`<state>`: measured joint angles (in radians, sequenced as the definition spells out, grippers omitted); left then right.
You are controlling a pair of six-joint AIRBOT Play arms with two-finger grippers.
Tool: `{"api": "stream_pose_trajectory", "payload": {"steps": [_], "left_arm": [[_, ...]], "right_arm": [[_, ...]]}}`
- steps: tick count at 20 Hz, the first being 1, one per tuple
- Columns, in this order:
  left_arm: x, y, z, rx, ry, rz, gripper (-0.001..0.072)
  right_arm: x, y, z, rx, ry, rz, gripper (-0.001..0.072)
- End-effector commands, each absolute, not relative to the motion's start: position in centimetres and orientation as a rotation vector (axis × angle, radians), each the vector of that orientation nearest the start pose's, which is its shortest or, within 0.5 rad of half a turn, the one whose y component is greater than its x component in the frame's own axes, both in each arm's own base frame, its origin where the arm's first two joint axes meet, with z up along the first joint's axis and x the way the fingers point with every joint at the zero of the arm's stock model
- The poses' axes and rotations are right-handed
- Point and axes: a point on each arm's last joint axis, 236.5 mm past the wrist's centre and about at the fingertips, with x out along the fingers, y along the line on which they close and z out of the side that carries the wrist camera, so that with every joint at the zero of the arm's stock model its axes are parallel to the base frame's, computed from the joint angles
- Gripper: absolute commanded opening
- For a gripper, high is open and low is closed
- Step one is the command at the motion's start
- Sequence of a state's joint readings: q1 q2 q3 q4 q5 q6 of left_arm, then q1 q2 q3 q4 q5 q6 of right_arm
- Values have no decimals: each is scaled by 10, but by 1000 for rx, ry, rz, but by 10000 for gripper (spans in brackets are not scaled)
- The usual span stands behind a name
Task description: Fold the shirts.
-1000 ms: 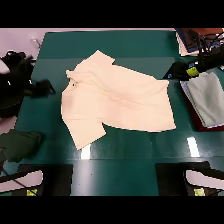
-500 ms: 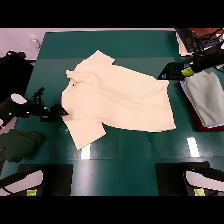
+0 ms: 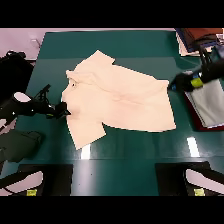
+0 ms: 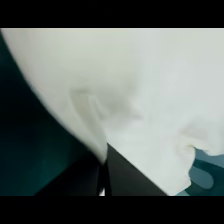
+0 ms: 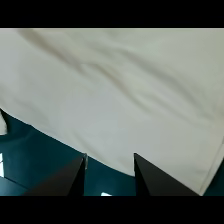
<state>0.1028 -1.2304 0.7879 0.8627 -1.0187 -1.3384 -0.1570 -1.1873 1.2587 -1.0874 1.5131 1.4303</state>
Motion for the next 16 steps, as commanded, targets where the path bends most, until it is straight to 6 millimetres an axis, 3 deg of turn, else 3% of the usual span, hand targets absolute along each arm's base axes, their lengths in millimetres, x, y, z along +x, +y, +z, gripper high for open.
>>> {"api": "stream_pose_trajectory", "payload": {"steps": [1,2,3,6,7,9,15,16], "left_arm": [[338,-105,-24,-573,1297,-372,29],[341,-104,-21,-571,1286,-371,29],[343,-104,-21,-571,1279,-367,29],[344,-103,-21,-571,1276,-365,29],[343,-103,-21,-571,1277,-365,29],[343,-103,-21,-571,1277,-365,29],[344,-103,-21,-571,1274,-364,29],[344,-103,-21,-570,1276,-364,29]], "right_arm": [[264,11,13,525,1481,146,354],[243,5,-7,602,1517,100,455],[222,3,-27,688,1550,57,503],[191,13,-67,878,1579,3,495],[193,19,-73,909,1560,9,446],[209,29,-78,953,1483,20,444],[266,39,-68,794,1317,44,426],[270,41,-66,776,1305,53,353]]}}
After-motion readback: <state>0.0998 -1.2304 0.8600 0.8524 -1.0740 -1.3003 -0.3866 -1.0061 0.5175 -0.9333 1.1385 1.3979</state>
